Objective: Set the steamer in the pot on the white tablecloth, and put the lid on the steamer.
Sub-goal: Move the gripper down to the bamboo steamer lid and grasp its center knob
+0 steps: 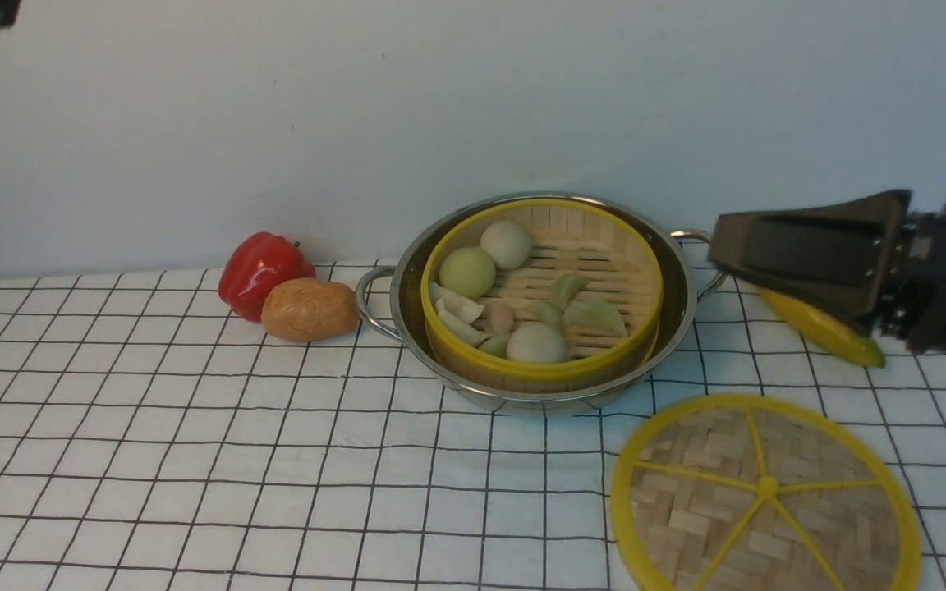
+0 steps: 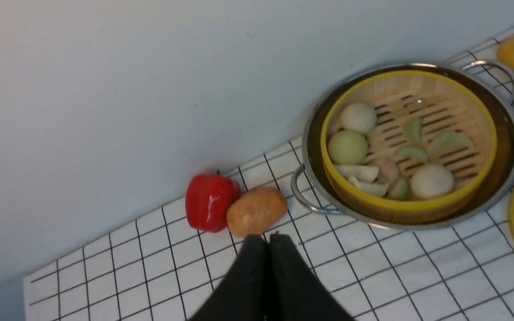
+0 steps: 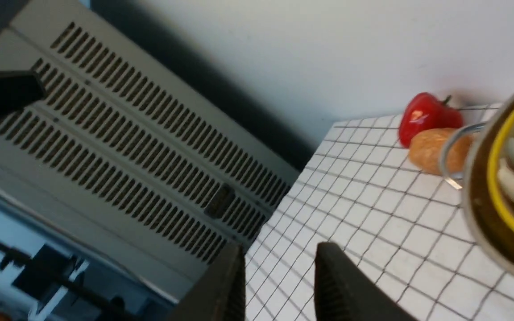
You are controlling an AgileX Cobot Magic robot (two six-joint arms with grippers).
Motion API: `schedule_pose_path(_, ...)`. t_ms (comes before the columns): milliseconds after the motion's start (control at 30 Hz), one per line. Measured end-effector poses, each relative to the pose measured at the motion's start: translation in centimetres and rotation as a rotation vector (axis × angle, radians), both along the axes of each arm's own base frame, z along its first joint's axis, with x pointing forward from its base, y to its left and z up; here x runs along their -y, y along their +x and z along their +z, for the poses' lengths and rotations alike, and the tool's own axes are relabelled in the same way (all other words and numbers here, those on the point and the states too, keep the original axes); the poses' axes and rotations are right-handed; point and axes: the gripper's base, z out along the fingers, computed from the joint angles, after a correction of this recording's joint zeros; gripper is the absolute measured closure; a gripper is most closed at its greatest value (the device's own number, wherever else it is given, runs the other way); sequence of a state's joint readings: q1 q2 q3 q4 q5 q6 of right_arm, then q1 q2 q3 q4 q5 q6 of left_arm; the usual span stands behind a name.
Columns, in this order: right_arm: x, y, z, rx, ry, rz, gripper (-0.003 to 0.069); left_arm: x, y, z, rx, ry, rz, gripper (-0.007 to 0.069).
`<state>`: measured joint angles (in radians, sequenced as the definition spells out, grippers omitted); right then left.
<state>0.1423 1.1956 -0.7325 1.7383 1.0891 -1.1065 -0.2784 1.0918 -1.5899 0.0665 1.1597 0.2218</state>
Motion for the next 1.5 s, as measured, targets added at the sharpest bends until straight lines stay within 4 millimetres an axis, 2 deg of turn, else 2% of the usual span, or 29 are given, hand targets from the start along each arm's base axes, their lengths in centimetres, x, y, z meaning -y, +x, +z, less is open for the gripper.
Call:
schedule_pose_path(33, -1.8, -0.7, -0.2, 0.021, -0.027, 0.054, 0.0419, -0.4, -1.5, -0.7, 0.044, -0.007, -0.004, 0.0648)
schedule_pose_path(100, -4.5, -1.7, -0.6, 0.038, -0.085, 0.099, 0.0419, -1.0, -3.2, -1.8, 0.103, -0.010, -0.005, 0.0648)
schedule_pose_path(200, -6.9, -2.6, -1.3, 0.017, -0.142, 0.110, 0.0419, -1.4, -4.5, -3.2, 0.142, -0.007, -0.004, 0.0646)
schedule_pose_path(267, -7.5, -2.4, -2.4, -0.017, -0.244, 0.045, 0.0419, -1.7, -5.4, -4.8, 0.155, -0.003, -0.004, 0.0646)
schedule_pose_path(333, -7.5, -2.2, -3.1, -0.031, -0.317, 0.016, 0.0419, -1.7, -5.6, -5.8, 0.141, -0.002, -0.002, 0.0646)
schedule_pose_path(433, -6.0, -0.7, -4.7, -0.044, -0.503, -0.113, 0.0419, -1.8, -5.9, -8.3, 0.094, 0.009, -0.004, 0.0646)
schedule_pose_path(467, -5.7, -0.5, -4.9, -0.047, -0.520, -0.123, 0.0419, -1.8, -5.9, -8.4, 0.090, 0.010, -0.004, 0.0646)
schedule_pose_path(500, -4.6, 0.3, -5.1, -0.067, -0.572, -0.182, 0.0419, -1.8, -5.8, -9.3, 0.065, 0.012, -0.006, 0.0646)
schedule_pose_path(567, -3.8, 1.0, -5.2, -0.057, -0.634, -0.209, 0.0419, -1.7, -5.7, -10.1, 0.038, 0.010, -0.009, 0.0644)
schedule_pose_path(667, -0.8, 2.9, -4.8, -0.129, -0.783, -0.314, 0.0419, -1.5, -5.5, -11.4, -0.006, 0.003, -0.015, 0.0643)
schedule_pose_path(800, 1.3, 3.7, -3.7, -0.244, -0.955, -0.400, 0.0419, -1.3, -5.4, -11.5, -0.004, -0.014, -0.021, 0.0642)
schedule_pose_path(933, 0.6, 3.4, -2.7, -0.256, -1.004, -0.383, 0.0419, -1.1, -5.3, -11.3, 0.022, -0.044, -0.028, 0.0636)
schedule_pose_path(1033, -1.4, 2.5, -2.5, -0.232, -1.013, -0.311, 0.0419, -1.0, -5.3, -11.1, 0.037, -0.058, -0.031, 0.0633)
schedule_pose_path(1133, -3.0, 2.0, -3.7, -0.295, -1.055, -0.251, 0.0419, -1.0, -5.2, -11.0, 0.044, -0.063, -0.032, 0.0633)
schedule_pose_path(1267, -3.2, 2.8, -6.5, -0.402, -1.190, -0.240, 0.0419, -1.0, -5.2, -11.0, 0.044, -0.063, -0.032, 0.0633)
schedule_pose_path(1333, -3.1, 3.3, -7.3, -0.405, -1.234, -0.241, 0.0419, -1.0, -5.2, -11.1, 0.043, -0.062, -0.032, 0.0632)
schedule_pose_path(1400, -3.4, 4.2, -8.9, -0.413, -1.281, -0.235, 0.0419, -1.0, -5.3, -11.2, 0.030, -0.061, -0.033, 0.0633)
schedule_pose_path(1500, -3.6, 4.7, -9.9, -0.408, -1.309, -0.227, 0.0419, -1.0, -5.4, -11.3, 0.017, -0.059, -0.032, 0.0624)
